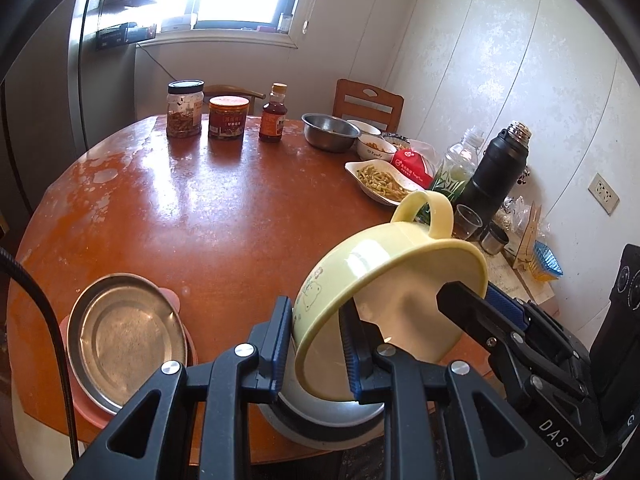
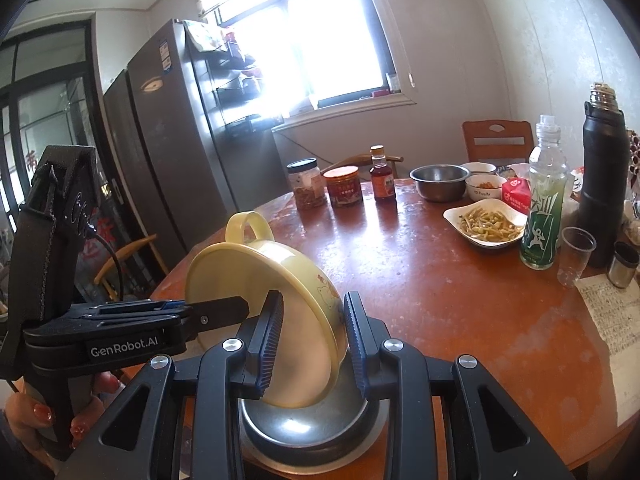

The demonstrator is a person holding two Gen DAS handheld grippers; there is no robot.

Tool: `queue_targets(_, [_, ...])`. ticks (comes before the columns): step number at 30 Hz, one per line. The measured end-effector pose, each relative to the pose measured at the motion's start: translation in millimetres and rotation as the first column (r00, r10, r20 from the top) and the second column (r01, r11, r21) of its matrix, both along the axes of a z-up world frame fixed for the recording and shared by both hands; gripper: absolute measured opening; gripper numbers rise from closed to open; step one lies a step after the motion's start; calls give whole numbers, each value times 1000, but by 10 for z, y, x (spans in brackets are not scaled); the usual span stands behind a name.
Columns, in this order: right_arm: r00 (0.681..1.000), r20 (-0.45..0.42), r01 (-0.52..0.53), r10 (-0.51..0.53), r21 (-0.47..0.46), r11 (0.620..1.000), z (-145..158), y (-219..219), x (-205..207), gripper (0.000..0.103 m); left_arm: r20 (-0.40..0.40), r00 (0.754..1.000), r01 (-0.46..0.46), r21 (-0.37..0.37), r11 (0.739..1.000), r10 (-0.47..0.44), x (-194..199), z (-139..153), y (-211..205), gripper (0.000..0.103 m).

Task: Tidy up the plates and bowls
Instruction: 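Lower the cream bowl into the steel mixing bowl and open both grippers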

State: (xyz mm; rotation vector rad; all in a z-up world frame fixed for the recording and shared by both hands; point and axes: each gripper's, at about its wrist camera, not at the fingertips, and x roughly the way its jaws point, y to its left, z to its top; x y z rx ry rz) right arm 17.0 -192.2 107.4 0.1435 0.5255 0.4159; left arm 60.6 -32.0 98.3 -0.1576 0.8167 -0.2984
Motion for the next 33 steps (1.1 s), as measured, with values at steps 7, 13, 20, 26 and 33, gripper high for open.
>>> queue_targets(7, [1000,-14,-14,14,2,1000,-30,-41,-56,32,-8,1000,-9,10,1000,9,-127,-31,-23,24])
queue_targets(13, [999,-25,-19,19,0,1000,-75,-58,-56,32,-33,999,-9,12,1000,9,-132,-124,-48,24])
queue_targets(20, [998,-50,-24,23,-13,1000,-177,-38,-20,32,-67,998,-14,12,1000,15,-57,-267,-46,24])
queue_targets(26, [996,-87,-20,19,-5,1000,-290,-67,59,32,-94,996,-11,18,1000,12,7,-368,-75,24])
queue_targets(33, [994,-105,-19,19,-2,1000,-356,-79,84,32,-104,994,-14,29,999,16,59,-434,-108,24])
